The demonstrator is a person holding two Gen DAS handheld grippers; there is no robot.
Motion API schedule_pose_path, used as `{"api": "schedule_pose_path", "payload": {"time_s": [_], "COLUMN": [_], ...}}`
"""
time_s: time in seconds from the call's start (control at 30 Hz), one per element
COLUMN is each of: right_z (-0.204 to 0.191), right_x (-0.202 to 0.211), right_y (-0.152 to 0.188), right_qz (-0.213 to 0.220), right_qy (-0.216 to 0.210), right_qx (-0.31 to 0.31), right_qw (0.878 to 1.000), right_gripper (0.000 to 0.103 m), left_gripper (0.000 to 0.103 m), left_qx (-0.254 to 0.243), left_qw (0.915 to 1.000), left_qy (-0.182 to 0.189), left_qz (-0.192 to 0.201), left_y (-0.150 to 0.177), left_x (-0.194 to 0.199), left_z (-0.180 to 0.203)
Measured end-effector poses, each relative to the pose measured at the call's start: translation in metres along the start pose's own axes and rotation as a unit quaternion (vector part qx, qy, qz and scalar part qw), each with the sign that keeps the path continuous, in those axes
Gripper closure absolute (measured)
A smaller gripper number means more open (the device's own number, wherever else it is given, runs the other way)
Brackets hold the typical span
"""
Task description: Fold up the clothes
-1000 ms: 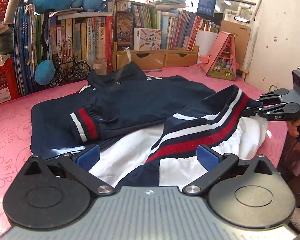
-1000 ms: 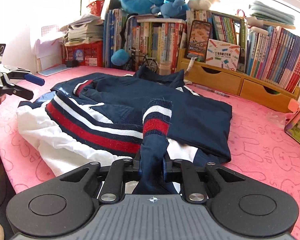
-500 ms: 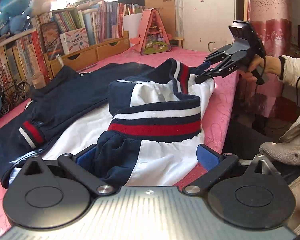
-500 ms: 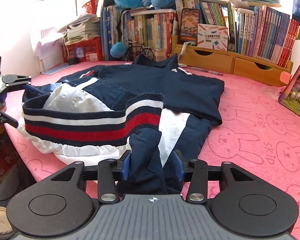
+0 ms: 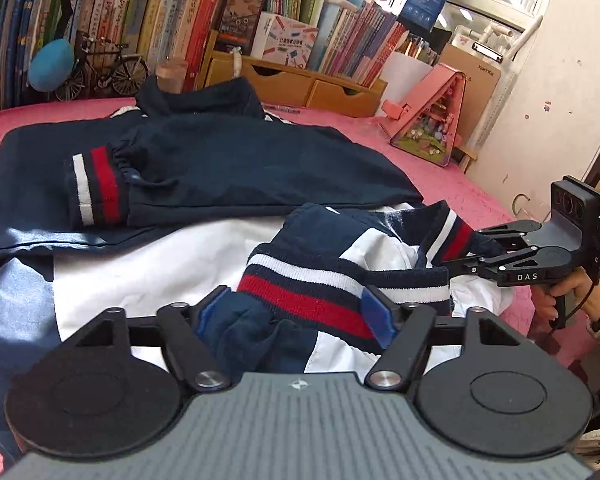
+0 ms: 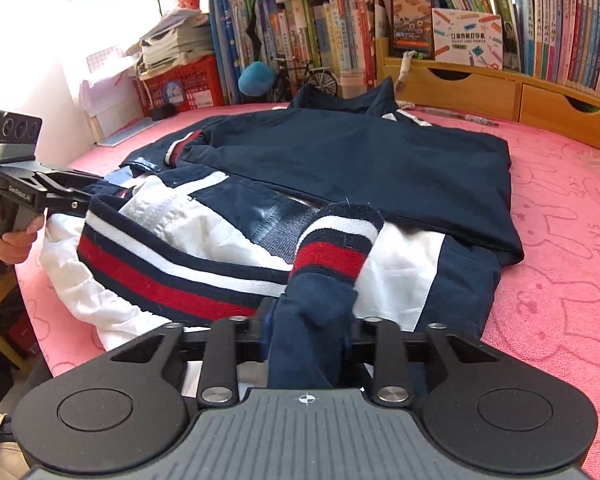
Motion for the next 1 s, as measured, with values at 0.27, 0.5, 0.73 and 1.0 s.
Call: {"api": "schedule_pose_path", "payload": {"time_s": [0.27,0.5,0.73,1.0], "right_z": [-0.005,0.059,0.085,0.066], "right_x": [0.082,0.005,-0.043,-0.025], "right_y": [-0.050,-0.087,-0.071,-0.076], "right_qz": [0.145,0.055,-0.005,0.034], "right_qy": [0.039,0.083,0.032,0.030], "right_qx": [0.019,-0.037,-0.080,-0.066], "right_qw": [0.988,0.994,0.996,0.997], "right_gripper": [0.087,0.056,0.026,0.082], "left_gripper": [0.088,0.080,0.000,0.083], "left_qx": [0.052,0.068,0.083,0.094], "left_qw": [0.9754,0.9558,0.9913,0.9888], "left_qy": [-0.045,-0.214,-0.099,-0.098], "left_qz": [0.209,0.190,0.024,0.061], "left_y": [-0.039,-0.084,-0.051,-0.051], "left_x": [0.098,0.068,-0.004,-0.009], "left_z": [-0.011,-0.074,-0.093,-0.077]}}
Point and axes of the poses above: each gripper's, at about its wrist camera, not at the fingertips, and x roughly against the way its jaws point, z to its right, y to its underside, the point moved 8 cm from there along -x, roughly the way its jaws point, and after that the axes turned 15 degrees about -z, right-handed, at the moved point
